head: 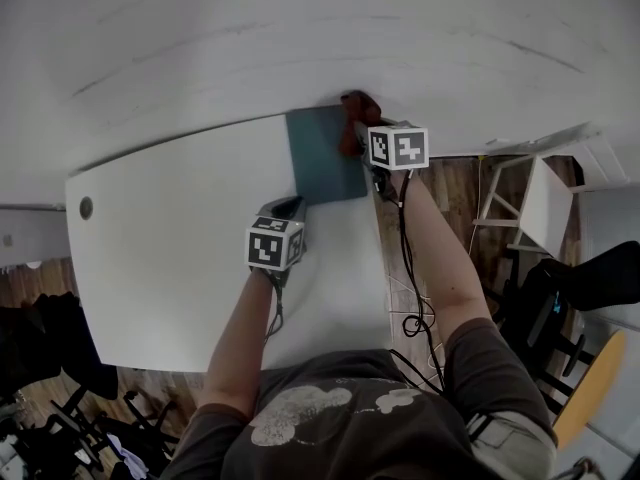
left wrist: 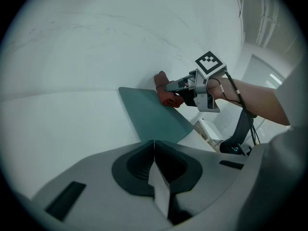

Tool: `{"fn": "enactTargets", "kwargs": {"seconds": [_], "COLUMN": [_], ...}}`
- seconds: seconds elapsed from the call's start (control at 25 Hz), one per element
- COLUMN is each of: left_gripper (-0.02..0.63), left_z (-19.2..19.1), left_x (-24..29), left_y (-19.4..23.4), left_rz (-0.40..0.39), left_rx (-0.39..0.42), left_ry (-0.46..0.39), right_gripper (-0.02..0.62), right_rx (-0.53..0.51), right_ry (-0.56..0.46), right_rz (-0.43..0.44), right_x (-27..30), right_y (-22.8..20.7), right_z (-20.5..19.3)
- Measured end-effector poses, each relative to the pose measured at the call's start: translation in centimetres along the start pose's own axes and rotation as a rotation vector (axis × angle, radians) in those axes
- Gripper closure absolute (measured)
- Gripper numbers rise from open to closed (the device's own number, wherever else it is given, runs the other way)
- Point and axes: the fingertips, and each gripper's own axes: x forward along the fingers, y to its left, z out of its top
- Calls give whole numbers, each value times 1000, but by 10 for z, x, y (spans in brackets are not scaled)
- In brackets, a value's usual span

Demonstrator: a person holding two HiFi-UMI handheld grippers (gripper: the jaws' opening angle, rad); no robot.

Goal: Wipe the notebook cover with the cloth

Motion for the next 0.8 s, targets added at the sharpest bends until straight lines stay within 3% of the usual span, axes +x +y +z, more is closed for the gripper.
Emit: {"fn": "enactTargets", "kwargs": {"seconds": [0.52,0.8], "left_gripper": [600,600], "left_z": [0,0], "left_x": [-2,-2], "left_y": [0,0], "left_rz": [-17,-19], "left_rx": [-4,-9], "left_ry": [4,4], "right_gripper": [488,488], "right_rx": [-50,-82], "right_ry": [-12,-32], "right_rz": [-15,111], "right_x": [-26,-31], "right_y": [18,80], "right_z": [13,16]}}
